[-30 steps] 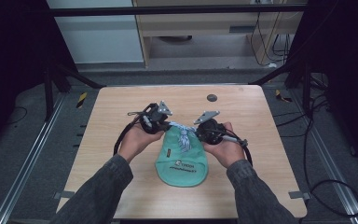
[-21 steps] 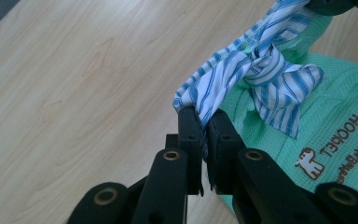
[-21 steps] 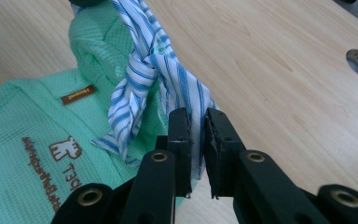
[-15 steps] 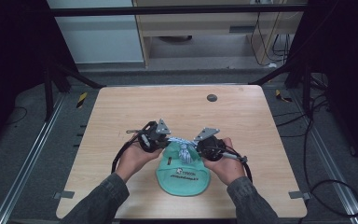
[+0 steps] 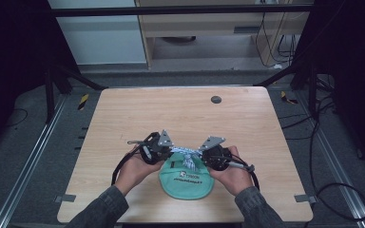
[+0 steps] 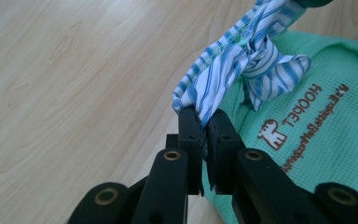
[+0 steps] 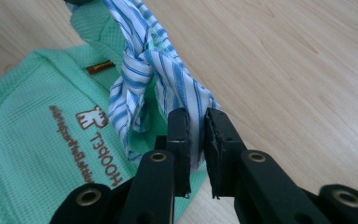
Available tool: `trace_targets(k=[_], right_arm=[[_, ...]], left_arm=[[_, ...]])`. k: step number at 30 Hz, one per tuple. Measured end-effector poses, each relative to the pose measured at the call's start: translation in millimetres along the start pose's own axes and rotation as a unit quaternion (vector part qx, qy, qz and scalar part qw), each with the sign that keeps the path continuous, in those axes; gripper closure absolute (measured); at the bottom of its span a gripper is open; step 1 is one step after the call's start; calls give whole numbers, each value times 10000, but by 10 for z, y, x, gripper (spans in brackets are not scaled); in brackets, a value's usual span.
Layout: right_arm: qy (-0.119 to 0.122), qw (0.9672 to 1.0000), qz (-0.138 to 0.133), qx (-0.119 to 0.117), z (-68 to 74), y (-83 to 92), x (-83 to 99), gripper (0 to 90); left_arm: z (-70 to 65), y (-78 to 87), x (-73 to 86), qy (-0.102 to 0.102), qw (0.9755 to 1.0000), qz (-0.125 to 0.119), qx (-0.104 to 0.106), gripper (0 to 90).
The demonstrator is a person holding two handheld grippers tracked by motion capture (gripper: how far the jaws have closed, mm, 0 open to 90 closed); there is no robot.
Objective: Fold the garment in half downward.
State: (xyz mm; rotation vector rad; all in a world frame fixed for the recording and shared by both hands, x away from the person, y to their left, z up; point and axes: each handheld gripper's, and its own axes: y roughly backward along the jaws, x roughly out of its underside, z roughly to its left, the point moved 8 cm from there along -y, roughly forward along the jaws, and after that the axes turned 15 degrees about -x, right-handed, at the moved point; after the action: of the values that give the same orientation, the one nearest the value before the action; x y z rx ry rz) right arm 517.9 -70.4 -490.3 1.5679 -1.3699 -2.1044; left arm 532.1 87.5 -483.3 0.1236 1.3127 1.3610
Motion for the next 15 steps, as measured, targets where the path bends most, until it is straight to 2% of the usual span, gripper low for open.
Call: trace_targets(k=[15], right_arm=[[57, 9997, 125, -193, 158, 3, 146, 802]], left_arm=[[-179, 36, 141, 157, 9998, -28, 133, 854]])
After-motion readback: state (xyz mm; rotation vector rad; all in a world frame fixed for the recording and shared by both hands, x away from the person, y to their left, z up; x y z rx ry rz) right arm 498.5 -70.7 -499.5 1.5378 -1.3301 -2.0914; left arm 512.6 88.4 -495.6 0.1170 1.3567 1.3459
